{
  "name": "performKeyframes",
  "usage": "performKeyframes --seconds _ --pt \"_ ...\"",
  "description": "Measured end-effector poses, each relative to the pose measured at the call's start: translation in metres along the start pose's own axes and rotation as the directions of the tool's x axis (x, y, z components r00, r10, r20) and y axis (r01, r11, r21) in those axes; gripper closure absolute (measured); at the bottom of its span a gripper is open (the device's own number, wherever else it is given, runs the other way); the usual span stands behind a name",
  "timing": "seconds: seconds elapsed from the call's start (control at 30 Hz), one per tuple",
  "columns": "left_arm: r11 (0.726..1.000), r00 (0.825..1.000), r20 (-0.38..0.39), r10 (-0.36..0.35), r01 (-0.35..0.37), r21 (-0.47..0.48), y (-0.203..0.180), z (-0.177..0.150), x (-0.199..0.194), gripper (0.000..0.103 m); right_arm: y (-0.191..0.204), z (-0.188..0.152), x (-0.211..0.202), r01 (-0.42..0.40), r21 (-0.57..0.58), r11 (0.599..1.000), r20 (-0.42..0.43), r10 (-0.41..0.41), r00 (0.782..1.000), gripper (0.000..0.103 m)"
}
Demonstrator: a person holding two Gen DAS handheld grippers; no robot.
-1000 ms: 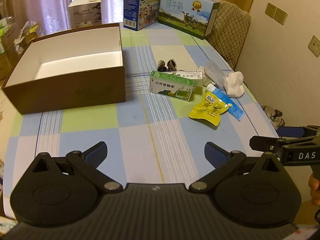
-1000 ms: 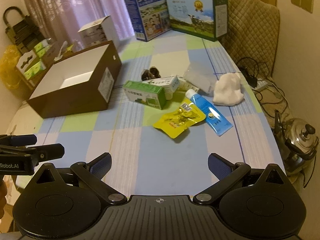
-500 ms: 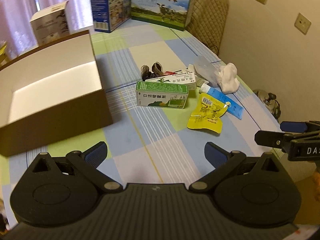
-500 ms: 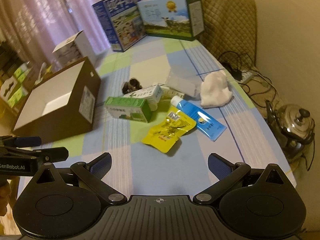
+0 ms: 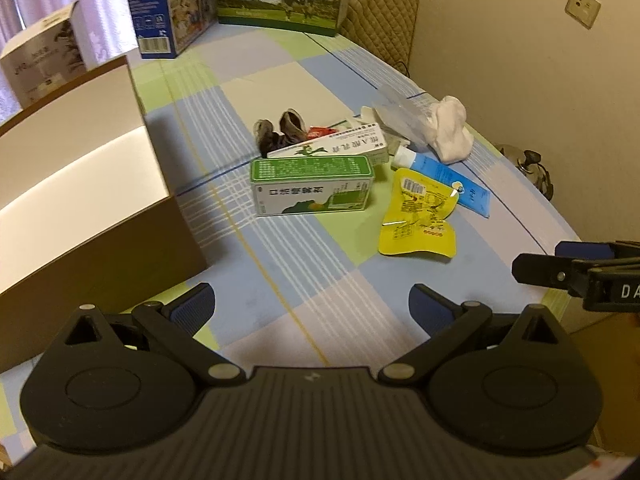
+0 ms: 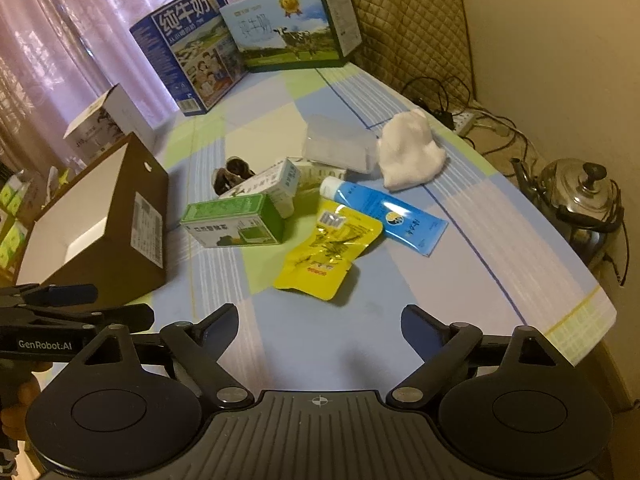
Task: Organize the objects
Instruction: 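Move both tools toward the cluster of items on the table, then grasp the yellow pouch with the left tool while the right tool grasps the white towel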
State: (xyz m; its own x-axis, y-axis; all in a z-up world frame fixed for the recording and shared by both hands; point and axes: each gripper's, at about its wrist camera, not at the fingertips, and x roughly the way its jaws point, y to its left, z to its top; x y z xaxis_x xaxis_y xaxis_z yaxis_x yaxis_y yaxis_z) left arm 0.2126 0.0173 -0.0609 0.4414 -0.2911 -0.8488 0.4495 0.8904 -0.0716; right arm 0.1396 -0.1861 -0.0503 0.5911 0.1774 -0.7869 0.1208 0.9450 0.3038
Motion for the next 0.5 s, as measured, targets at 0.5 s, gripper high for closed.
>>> performKeyframes --seconds 0.5 --pt "1.000 0.999 -0.038 -0.015 0.014 -0.023 -0.060 0.023 0.055 0.006 -0.059 0.044 0.018 -0.044 -0.115 0.992 -0.065 0.037 0.997 0.017"
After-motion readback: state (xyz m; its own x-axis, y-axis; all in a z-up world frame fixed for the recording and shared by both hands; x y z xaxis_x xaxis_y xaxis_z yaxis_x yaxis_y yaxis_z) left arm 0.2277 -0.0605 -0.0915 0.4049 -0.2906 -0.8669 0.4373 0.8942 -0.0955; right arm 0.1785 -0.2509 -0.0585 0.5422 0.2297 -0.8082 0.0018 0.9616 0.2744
